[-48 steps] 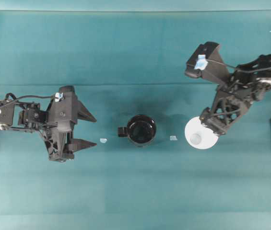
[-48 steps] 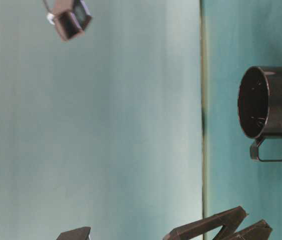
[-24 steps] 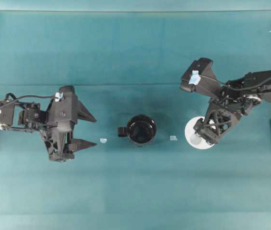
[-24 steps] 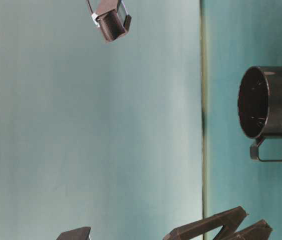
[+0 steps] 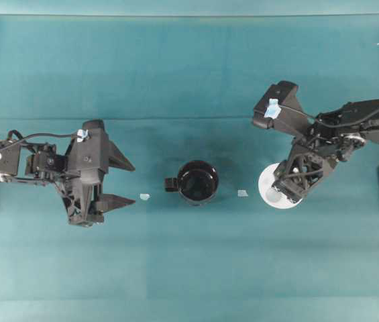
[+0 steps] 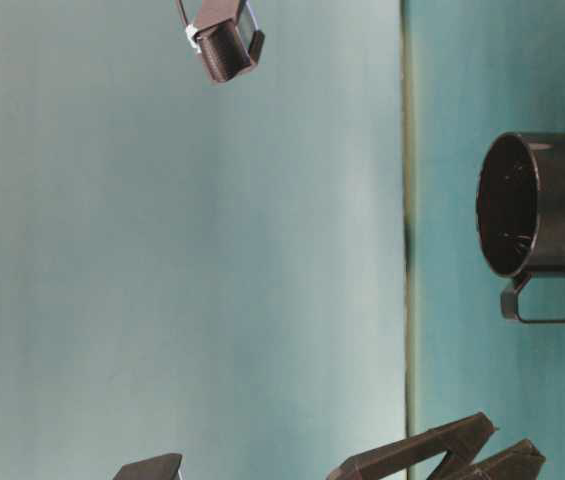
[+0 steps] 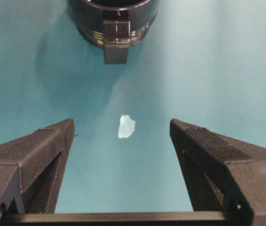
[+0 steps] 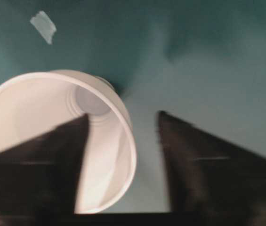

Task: Put the paper cup into the moved cup holder.
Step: 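Grip the paper cup rim with the right gripper and lift it, then carry the paper cup left over the black cup holder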

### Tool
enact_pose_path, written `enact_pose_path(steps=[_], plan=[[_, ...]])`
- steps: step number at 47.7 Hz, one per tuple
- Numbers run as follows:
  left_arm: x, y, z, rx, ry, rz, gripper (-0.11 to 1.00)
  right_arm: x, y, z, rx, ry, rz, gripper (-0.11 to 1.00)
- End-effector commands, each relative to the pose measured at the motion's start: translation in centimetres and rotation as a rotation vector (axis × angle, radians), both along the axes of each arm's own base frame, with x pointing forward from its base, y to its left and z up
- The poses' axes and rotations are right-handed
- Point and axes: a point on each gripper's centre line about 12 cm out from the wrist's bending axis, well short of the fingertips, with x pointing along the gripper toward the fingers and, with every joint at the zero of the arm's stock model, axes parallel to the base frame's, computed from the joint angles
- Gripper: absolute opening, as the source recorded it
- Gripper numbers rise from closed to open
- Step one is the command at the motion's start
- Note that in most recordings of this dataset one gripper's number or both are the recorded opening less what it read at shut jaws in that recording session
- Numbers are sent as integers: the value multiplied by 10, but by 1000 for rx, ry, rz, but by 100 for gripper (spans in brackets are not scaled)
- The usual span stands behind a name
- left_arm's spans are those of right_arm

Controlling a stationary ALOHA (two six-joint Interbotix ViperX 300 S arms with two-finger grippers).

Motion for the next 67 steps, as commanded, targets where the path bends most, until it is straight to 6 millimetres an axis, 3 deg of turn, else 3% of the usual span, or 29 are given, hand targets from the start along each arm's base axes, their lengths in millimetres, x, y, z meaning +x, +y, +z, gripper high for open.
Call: enact_pose_path(steps=[1, 7, 15, 26, 40, 57, 67], plan=[[4, -1, 6, 1, -21, -3, 83, 4, 0, 5, -2, -23, -1, 37], [4, -1, 6, 1, -21, -3, 83, 6, 0, 6, -2, -27, -3, 7], [4, -1, 6, 0, -21, -2, 83, 5, 1, 10, 5, -10, 0, -8], [4, -1, 6, 0, -21, -2, 83, 5, 0, 37, 17, 13, 7, -8], [4, -1, 6, 0, -21, -2, 83, 31, -7, 105, -10, -81, 21, -8], [4, -1, 6, 0, -23, -2, 83, 79, -14, 126, -42, -124, 43, -8], [4, -1, 6, 0, -23, -2, 83, 96, -18, 122, -82, -146, 57, -8]])
